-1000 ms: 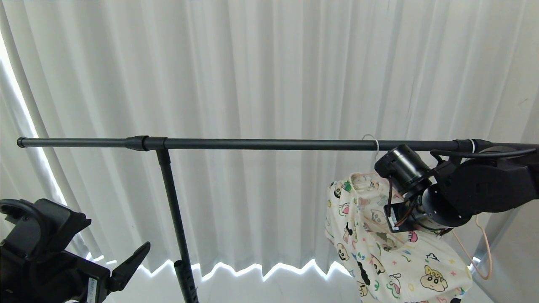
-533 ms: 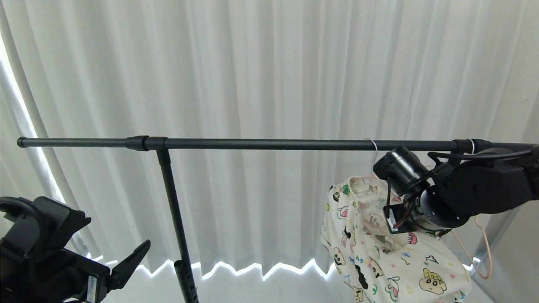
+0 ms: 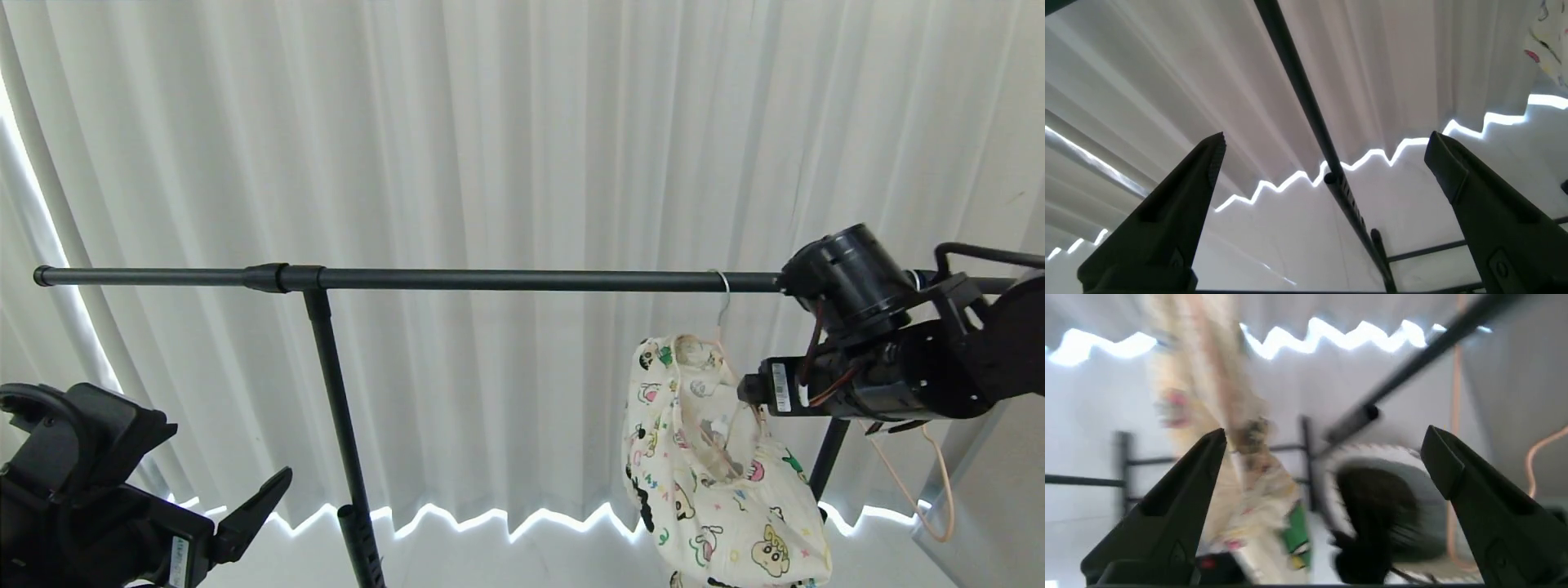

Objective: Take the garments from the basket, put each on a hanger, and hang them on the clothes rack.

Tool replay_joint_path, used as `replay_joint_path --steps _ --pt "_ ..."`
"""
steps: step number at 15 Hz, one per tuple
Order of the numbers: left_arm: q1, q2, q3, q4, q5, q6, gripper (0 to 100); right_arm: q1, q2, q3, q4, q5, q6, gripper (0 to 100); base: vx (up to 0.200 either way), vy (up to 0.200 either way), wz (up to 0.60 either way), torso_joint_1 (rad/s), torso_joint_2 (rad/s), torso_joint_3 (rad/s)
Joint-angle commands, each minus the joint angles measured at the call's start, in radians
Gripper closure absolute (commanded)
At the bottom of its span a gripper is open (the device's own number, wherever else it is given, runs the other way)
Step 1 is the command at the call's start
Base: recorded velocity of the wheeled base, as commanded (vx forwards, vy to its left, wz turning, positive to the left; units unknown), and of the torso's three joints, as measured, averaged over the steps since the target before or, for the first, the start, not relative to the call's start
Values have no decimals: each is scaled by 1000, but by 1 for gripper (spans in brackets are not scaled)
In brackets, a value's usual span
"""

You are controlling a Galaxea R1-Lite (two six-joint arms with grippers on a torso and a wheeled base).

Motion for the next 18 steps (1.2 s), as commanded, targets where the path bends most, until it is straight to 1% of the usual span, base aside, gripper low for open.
replay_joint_path --steps 1,3,5,6,7,8,13,16,17,18 --pt "0 -2 2 -1 0 0 0 -3 -126 6 -65 81 -32 0 0 0 0 0 0 0" --pt "2 1 2 -1 0 0 0 -38 -191 8 -111 175 -179 0 0 0 0 0 0 0" --pt "2 1 2 -1 0 0 0 -99 -224 25 -172 275 -362 0 0 0 0 0 0 0" --pt "2 1 2 -1 0 0 0 -119 -232 32 -188 305 -412 0 0 0 0 0 0 0" --pt "2 0 2 1 0 -2 0 -148 -240 58 -194 335 -512 0 0 0 0 0 0 0" --pt "2 1 0 -1 0 -2 0 -151 -240 72 -191 333 -543 0 0 0 0 0 0 0" --pt "3 -6 -1 -1 2 -3 0 -151 -215 150 -188 333 -544 0 0 0 0 0 0 0" --pt "3 -10 -3 -1 2 -2 0 -148 -220 236 -146 336 -543 0 0 0 0 0 0 0" --pt "3 -10 -4 -1 2 -2 0 -144 -223 279 -126 336 -549 0 0 0 0 0 0 0" --pt "3 -10 -6 -1 2 0 0 -138 -223 322 -133 331 -552 0 0 0 0 0 0 0"
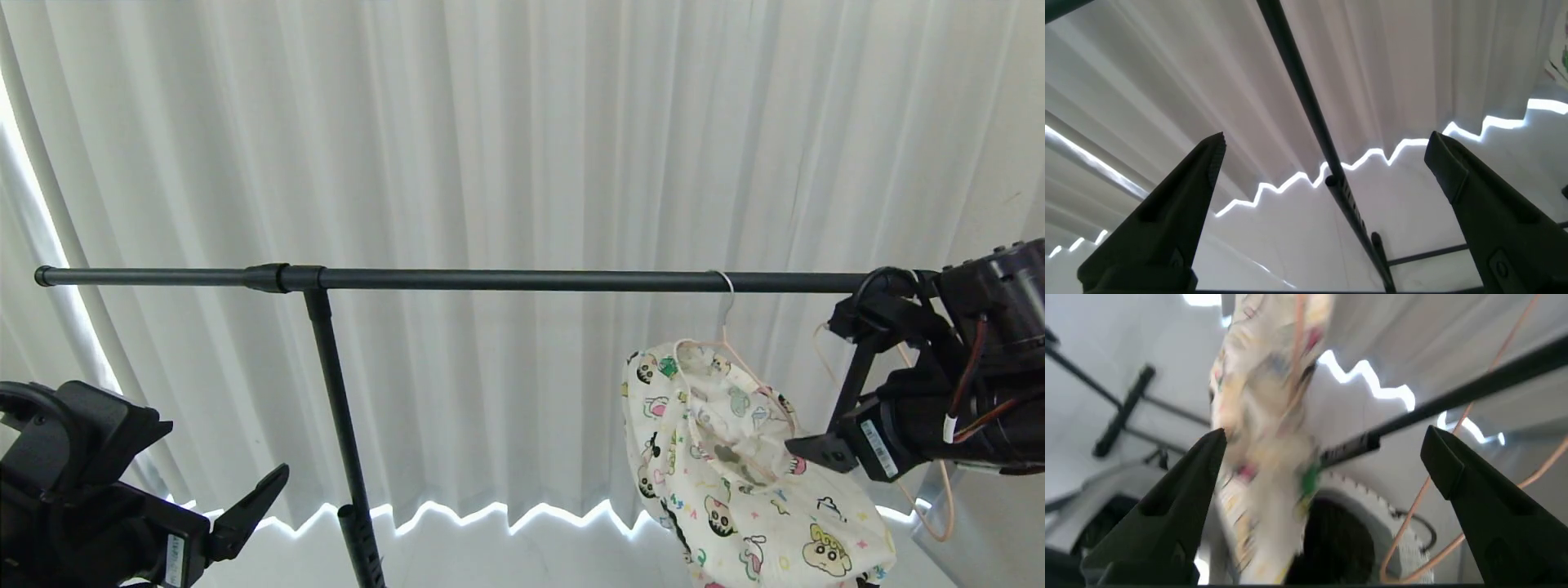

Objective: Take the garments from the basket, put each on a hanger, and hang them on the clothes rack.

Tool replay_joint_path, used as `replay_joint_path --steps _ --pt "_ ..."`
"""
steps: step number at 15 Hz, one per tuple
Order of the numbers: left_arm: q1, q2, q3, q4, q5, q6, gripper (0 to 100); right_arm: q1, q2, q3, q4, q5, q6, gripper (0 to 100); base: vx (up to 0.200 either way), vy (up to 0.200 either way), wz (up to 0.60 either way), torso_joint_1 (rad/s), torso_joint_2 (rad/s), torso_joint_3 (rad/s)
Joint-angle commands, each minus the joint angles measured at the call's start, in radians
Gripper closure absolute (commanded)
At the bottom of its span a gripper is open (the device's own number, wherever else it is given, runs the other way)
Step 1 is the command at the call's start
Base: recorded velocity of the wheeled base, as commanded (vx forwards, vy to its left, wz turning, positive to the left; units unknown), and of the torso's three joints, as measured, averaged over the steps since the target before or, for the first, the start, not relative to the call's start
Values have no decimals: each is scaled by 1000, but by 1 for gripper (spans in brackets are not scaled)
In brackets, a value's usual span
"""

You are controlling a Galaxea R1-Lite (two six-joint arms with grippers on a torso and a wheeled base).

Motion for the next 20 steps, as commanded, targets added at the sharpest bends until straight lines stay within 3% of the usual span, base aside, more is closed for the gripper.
replay_joint_path --steps 1,3,7,11,15,18,20 --pt "0 0 -1 0 0 1 0 15 -8 72 -4 -3 -8 0 0 0 0 0 0 0" --pt "0 0 -3 0 0 1 0 28 -32 104 -29 1 -59 0 0 0 0 0 0 0" --pt "0 3 -1 0 0 -1 0 3 -72 105 -52 -4 -32 0 0 0 0 0 0 0" --pt "3 4 7 0 2 -2 0 -55 -120 102 -55 -76 -31 0 0 0 0 0 0 0" --pt "6 7 7 0 3 -1 0 -60 -117 124 -171 -81 -34 0 -200 0 0 7 2 0" --pt "6 7 8 0 3 -1 0 -60 -89 124 -233 -151 -36 0 -200 0 0 -6 -1 9" --pt "6 7 7 0 3 -1 0 -60 -89 124 -240 -153 -37 0 -200 0 0 -2 2 0"
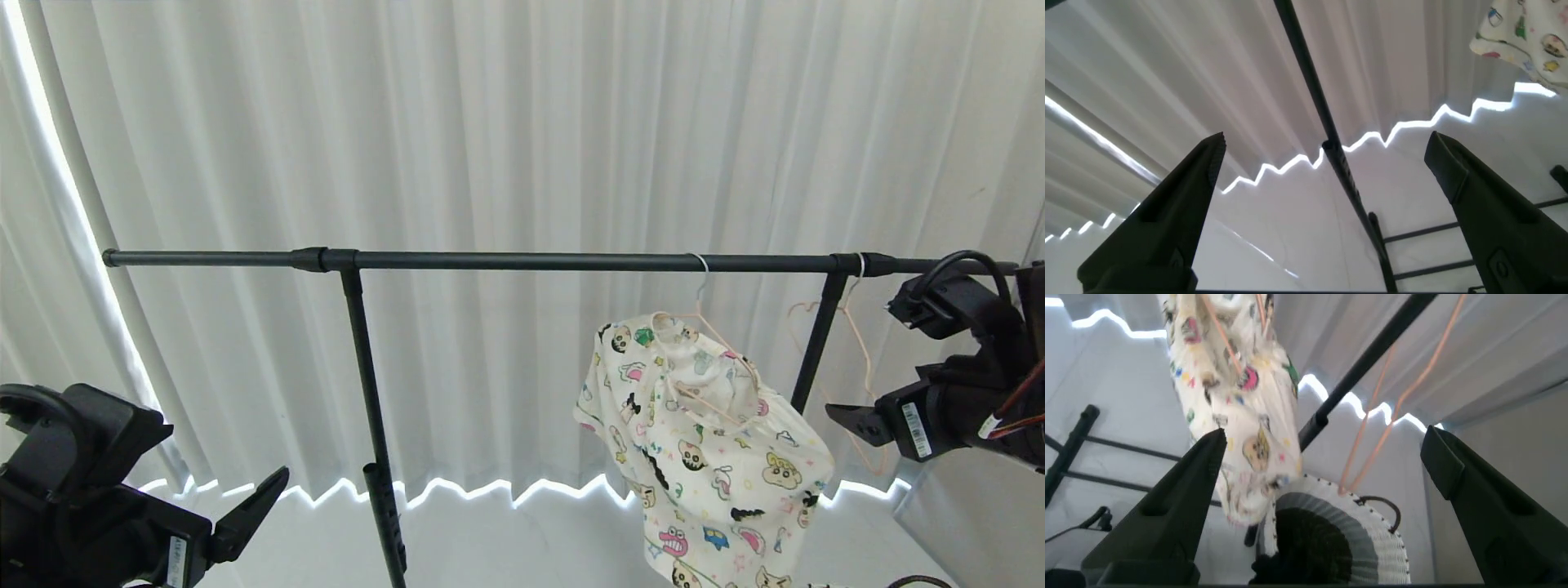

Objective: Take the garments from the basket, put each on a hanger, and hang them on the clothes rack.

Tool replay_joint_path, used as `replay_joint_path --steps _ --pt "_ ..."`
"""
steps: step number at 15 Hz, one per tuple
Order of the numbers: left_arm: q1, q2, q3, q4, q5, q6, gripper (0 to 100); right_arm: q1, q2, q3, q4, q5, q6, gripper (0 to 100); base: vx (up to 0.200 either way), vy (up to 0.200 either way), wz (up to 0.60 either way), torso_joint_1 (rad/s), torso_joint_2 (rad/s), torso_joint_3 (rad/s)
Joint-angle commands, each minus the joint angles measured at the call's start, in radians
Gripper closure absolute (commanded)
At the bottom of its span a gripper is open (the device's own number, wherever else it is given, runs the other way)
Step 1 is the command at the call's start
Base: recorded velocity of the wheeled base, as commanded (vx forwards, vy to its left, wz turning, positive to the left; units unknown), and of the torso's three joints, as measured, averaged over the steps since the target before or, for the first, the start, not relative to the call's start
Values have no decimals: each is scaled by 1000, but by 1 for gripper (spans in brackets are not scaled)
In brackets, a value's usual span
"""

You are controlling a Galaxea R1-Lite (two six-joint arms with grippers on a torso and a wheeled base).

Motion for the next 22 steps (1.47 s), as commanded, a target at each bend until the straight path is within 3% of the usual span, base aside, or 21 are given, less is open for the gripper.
replay_joint_path --steps 1,5,13,17,20,22 --pt "0 2 0 0 0 0 0 1 9 0 0 0 -1 0 -200 0 0 2 -2 2" --pt "0 -3 1 0 0 -2 0 1 -3 2 -2 0 1 0 -200 0 0 5 4 1" --pt "12 -14 1 0 2 -8 0 -1 -48 17 -2 -2 1 0 0 0 0 0 0 0" --pt "102 -51 33 0 0 -6 0 -1 -154 163 -45 -2 -28 0 0 0 0 0 0 0" --pt "113 -61 36 0 2 -8 0 -1 -178 253 -195 -12 -70 0 0 0 0 0 0 0" --pt "115 -64 39 0 2 -6 0 -1 -174 264 -215 -52 -70 0 0 0 0 -38 91 52"
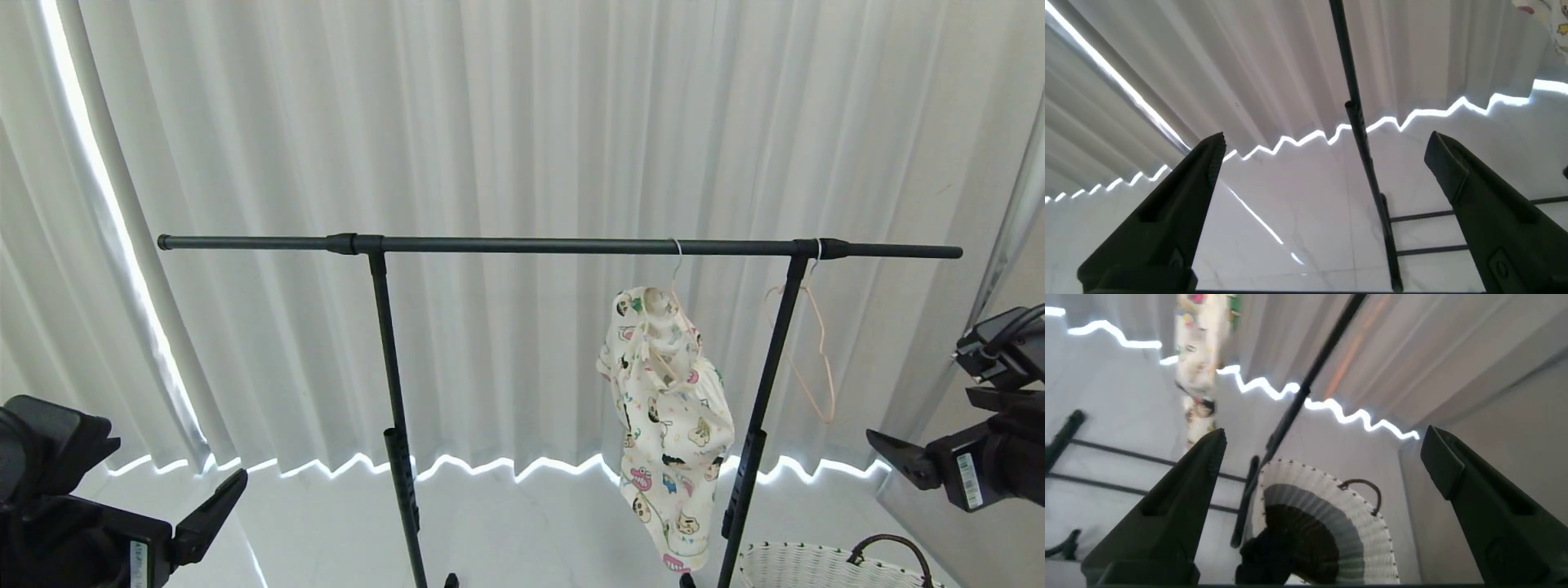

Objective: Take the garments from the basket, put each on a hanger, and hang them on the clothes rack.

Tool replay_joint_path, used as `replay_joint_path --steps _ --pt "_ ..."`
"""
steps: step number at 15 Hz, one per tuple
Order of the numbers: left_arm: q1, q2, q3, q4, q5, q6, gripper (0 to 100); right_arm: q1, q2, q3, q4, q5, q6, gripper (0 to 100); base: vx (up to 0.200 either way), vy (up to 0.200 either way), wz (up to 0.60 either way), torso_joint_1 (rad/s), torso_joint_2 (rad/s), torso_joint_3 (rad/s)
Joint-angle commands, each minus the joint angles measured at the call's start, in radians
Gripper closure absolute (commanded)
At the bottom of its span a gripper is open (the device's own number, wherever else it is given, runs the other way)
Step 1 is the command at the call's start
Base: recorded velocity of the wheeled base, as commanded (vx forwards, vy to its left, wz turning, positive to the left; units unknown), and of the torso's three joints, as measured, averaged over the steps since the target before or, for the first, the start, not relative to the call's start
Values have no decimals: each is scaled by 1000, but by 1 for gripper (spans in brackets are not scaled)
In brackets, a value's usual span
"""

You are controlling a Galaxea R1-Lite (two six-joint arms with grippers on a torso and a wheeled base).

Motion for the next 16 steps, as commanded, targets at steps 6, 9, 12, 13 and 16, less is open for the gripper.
replay_joint_path --steps 6,9,12,13,16 --pt "1 -6 12 -1 1 -1 0 1 1 21 -3 -3 -3 0 0 0 0 -212 474 257" --pt "3 -8 30 -1 1 -2 0 -2 10 21 -3 -3 -1 0 0 0 0 -220 515 282" --pt "3 -8 29 -1 2 -29 0 -18 22 19 -5 -3 -3 0 0 0 0 -221 507 284" --pt "3 -8 27 -1 2 -38 0 -21 22 21 -3 -3 -3 0 0 0 0 -193 496 290" --pt "1 -28 44 -1 1 -47 0 -50 22 21 -3 -3 -15 0 0 0 0 -199 487 286"
